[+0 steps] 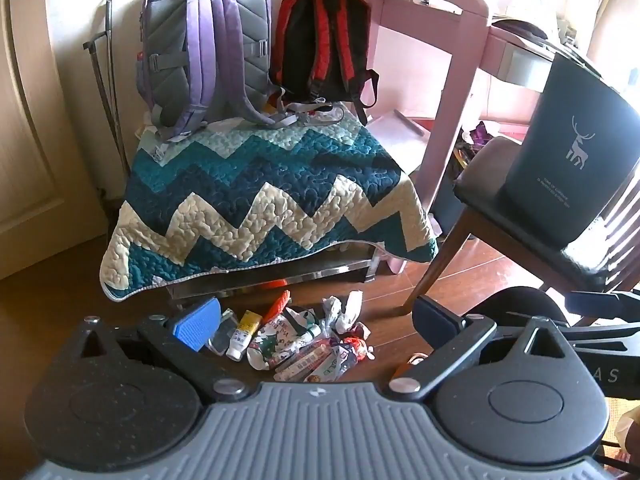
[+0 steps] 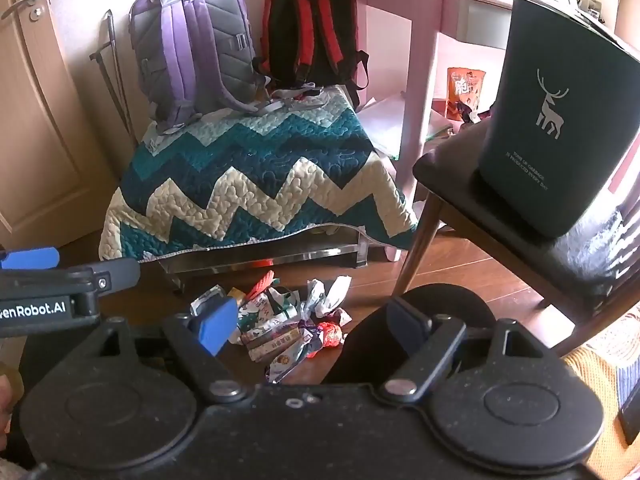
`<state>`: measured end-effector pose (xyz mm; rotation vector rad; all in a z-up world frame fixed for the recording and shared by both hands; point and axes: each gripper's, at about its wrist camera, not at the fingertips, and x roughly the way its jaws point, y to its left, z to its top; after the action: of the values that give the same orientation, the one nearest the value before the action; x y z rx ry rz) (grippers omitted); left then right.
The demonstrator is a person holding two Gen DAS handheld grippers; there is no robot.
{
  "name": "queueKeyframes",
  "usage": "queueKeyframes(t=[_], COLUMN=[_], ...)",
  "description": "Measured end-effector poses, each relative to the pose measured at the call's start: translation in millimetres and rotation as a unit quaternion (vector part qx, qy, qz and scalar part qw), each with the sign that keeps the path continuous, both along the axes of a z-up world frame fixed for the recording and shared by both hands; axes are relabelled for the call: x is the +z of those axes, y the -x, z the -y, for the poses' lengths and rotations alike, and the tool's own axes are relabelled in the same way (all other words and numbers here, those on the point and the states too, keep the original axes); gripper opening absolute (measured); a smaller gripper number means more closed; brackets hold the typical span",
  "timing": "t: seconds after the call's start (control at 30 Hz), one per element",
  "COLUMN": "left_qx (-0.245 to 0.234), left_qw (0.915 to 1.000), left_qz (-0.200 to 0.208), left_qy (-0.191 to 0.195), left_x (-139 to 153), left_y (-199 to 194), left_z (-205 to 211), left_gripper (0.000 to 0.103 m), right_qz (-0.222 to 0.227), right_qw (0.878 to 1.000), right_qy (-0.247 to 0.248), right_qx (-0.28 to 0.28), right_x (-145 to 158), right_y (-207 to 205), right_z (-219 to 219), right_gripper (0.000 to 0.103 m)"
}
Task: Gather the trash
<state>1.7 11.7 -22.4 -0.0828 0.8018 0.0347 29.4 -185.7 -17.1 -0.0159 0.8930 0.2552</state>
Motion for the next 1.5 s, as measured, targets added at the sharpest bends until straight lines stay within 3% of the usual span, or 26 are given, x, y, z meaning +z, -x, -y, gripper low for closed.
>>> queueKeyframes(t=[0.6, 1.3, 1.5], left_qx=[0.003, 0.028, 0.037], left_qw=[1.0, 0.9979, 0.9973], left_qz=[0.004, 0.049, 0.06], left_qy=[-0.002, -0.031, -0.02], left_x=[12, 30, 32], left_y=[1, 12, 15], left_z=[1, 3, -3], left_gripper=[0.103, 0.103, 0.103], right_qz=[0.002, 0.057, 0.064], right_qw=[1.0, 0.998, 0.998], right_qy=[0.003, 0.01, 0.015], right_qx=[0.001, 0.009, 0.009], right_x=[-1, 15, 18], right_y=[1, 14, 14], right_z=[-2, -1, -6], right_gripper=[0.082, 0.082, 0.082])
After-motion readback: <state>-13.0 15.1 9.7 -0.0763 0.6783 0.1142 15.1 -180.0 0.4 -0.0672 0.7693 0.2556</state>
